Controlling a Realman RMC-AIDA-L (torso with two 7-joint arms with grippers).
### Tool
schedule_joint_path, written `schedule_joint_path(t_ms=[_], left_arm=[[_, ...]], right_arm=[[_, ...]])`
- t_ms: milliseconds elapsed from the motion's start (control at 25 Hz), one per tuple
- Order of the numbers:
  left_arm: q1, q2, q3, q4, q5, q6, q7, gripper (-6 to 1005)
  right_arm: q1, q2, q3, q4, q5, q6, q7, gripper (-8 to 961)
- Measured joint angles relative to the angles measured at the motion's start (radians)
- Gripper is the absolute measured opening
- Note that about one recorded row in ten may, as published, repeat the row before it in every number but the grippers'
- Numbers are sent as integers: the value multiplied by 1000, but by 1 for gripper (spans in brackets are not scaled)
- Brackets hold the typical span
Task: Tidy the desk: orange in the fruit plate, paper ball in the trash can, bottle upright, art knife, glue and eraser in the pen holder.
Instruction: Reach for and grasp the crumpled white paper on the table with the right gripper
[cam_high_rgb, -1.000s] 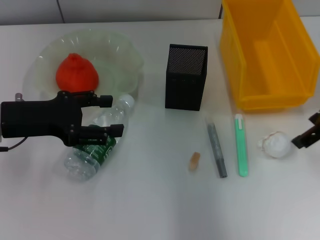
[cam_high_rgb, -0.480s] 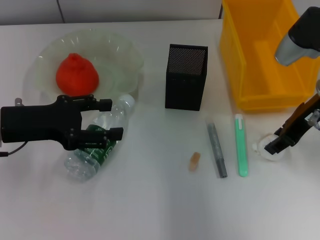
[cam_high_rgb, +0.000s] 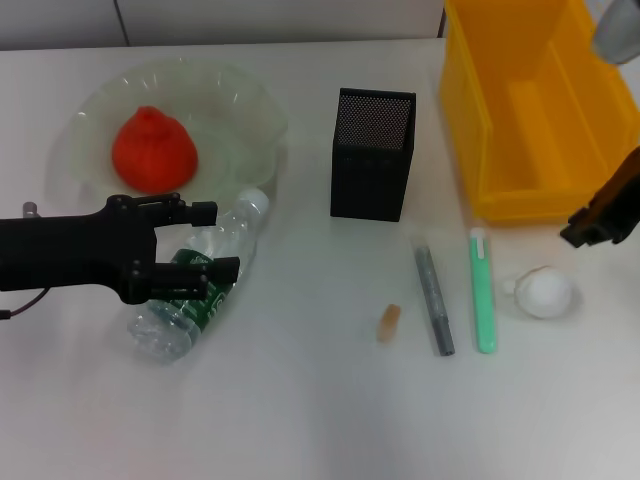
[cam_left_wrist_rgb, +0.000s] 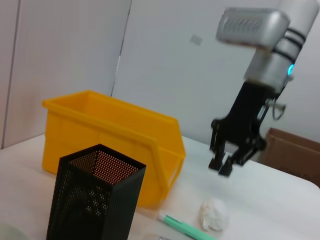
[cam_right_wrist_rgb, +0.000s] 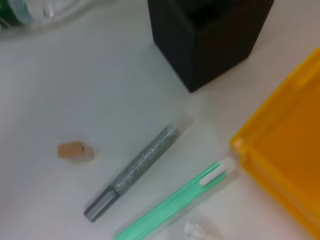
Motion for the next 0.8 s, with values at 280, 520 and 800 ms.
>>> schedule_joint_path(t_ms=[280,520,800], left_arm=[[5,0,0,-2,0,-1,0,820],[7,1,0,-3,0,-2,0,820],[11,0,0,-3,0,-2,0,818]], right_arm=[[3,0,-27,4,1,-10,8,160],[1,5,-134,92,1,74,15,391],[21,5,-211,197,8,145,19,586]])
